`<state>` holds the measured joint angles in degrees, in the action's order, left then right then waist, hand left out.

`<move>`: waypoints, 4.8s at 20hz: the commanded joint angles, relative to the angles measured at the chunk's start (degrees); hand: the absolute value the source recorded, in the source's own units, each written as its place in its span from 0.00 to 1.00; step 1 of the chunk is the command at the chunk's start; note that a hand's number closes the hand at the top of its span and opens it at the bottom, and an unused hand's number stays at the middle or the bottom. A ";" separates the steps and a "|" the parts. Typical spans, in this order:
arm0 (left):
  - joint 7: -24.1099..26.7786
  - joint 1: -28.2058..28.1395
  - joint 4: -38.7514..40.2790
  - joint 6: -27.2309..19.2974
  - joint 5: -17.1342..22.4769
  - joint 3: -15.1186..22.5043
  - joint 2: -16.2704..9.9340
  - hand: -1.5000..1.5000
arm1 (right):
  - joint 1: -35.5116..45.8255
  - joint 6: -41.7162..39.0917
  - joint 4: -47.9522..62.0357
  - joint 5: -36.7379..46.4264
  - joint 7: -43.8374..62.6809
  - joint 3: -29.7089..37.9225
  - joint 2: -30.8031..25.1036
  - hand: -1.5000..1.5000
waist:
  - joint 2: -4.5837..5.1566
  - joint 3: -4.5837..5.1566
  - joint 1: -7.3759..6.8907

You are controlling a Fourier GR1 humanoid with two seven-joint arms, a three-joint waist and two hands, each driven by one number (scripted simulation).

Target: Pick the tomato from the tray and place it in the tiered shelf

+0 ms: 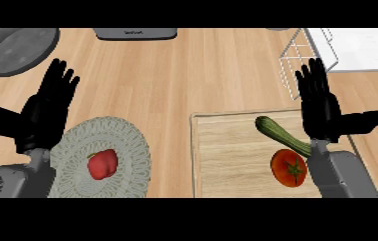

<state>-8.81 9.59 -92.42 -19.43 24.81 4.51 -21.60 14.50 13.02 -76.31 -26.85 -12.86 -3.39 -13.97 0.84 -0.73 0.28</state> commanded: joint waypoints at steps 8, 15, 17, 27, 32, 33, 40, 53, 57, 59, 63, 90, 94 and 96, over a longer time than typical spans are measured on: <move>2.75 -4.77 -2.22 -2.08 -10.53 4.55 -1.74 0.50 | 0.06 -21.56 -18.12 2.64 4.83 -10.24 -11.92 0.00 | -1.14 0.74 0.14; 2.56 -1.00 0.98 -3.31 -11.31 3.78 -0.66 0.50 | -0.70 -50.67 -17.81 -11.53 -4.77 -3.63 -23.62 0.00 | -0.87 0.66 0.73; 3.93 -7.11 -3.48 -1.85 -10.80 3.91 -1.87 0.50 | -3.81 -54.68 -20.26 -6.53 -7.51 -3.21 -27.78 0.00 | -1.19 0.66 0.10; 3.04 -5.86 -2.64 -3.09 -11.18 2.39 -1.64 0.50 | -3.95 -52.91 -41.66 18.67 -4.12 4.30 -42.02 0.00 | -1.93 0.61 2.62; 3.17 -6.69 -2.01 -1.28 -10.55 2.08 -1.94 0.50 | -7.21 -48.10 -53.45 29.01 4.49 4.52 -43.24 0.00 | -1.45 0.75 1.67; 2.50 -6.93 -3.59 -3.25 -12.20 3.92 -0.34 0.50 | -10.01 -48.07 -55.56 31.73 4.84 4.29 -42.89 0.00 | -1.43 0.68 1.67; 2.34 -6.89 -4.72 -3.14 -14.52 5.00 1.16 0.50 | -18.21 -43.74 -63.06 51.81 11.30 -4.76 -35.90 0.00 | -0.97 0.67 -0.11; 0.16 -6.15 -6.54 -1.15 -15.45 2.54 1.34 0.50 | -18.11 -36.66 -53.42 72.70 12.82 -14.85 -31.65 0.00 | -0.91 0.71 -0.46; 1.38 -6.77 -4.65 0.58 -16.24 0.94 2.16 0.50 | -20.36 -31.47 -45.64 76.99 4.87 -14.22 -28.91 0.00 | -0.89 0.70 -0.31; -1.12 -2.13 -3.56 2.36 -14.84 -2.11 0.58 0.50 | -20.83 -30.16 -44.85 80.26 5.39 -17.00 -26.31 0.00 | -0.86 0.70 -0.18; 4.61 -3.47 1.84 4.23 -16.74 -0.63 4.27 0.50 | -16.61 -34.50 -40.89 77.38 0.70 -10.69 -27.37 0.00 | -0.78 0.73 -0.21; 1.68 -8.00 -4.61 9.16 -21.28 -5.82 8.41 0.50 | -14.50 -26.25 -24.79 98.47 -10.69 -16.20 -13.21 1.00 | -0.87 0.72 -0.38; -1.98 -3.26 -4.32 8.38 -20.87 -6.81 7.88 0.50 | -15.37 -21.67 -20.12 98.48 -7.78 -13.34 -9.80 1.00 | -0.81 0.69 -0.21; 0.29 -8.72 -5.78 8.79 -20.92 -5.98 8.24 0.50 | -17.88 -26.63 -18.36 95.18 -0.71 -5.34 -9.76 1.00 | -0.89 0.70 -0.14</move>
<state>-8.74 3.42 -96.84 -11.25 3.41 -0.98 -12.87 -0.27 -12.92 -99.99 70.20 -19.96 -15.20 -25.71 -0.76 1.26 0.03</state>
